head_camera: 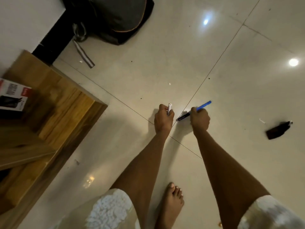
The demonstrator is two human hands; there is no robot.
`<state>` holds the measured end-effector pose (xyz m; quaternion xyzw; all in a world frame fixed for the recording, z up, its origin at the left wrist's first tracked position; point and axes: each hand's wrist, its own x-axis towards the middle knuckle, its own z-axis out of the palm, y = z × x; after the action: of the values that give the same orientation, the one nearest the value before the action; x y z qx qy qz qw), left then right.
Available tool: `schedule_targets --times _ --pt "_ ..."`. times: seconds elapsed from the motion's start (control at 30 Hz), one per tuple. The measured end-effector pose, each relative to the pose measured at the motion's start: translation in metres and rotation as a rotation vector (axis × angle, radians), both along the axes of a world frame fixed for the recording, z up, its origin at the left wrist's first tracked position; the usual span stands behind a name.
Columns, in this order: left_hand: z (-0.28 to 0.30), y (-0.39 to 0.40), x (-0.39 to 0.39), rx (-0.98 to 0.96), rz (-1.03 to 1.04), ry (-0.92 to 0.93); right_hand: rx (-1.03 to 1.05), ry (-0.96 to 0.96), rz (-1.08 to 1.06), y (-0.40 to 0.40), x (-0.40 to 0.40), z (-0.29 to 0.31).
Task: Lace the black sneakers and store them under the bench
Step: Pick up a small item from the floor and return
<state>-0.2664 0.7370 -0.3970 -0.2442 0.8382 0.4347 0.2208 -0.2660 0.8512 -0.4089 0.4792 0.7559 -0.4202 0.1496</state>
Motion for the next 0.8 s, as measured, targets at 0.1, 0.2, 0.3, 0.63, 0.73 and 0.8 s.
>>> schedule_targets --times 0.1,0.2,0.3,0.63,0.73,0.8 --pt "0.063 -0.020 0.028 0.056 0.127 -0.041 -0.144 0.060 0.082 -0.039 0.025 0.067" --pt "0.143 -0.044 0.058 0.090 0.289 -0.082 -0.240 0.050 0.200 -0.081 0.045 0.145" --pt "0.220 -0.081 0.090 0.089 0.479 -0.052 -0.257 0.045 0.367 -0.130 0.065 0.231" --pt "0.381 -0.277 0.199 0.083 0.940 0.082 -0.294 0.078 0.824 -0.333 0.144 0.413" --pt "0.410 -0.354 0.245 0.120 1.085 0.103 -0.319 0.138 0.871 -0.414 0.189 0.441" --pt "0.432 -0.411 0.279 0.126 1.149 0.153 -0.348 0.180 0.911 -0.475 0.227 0.458"
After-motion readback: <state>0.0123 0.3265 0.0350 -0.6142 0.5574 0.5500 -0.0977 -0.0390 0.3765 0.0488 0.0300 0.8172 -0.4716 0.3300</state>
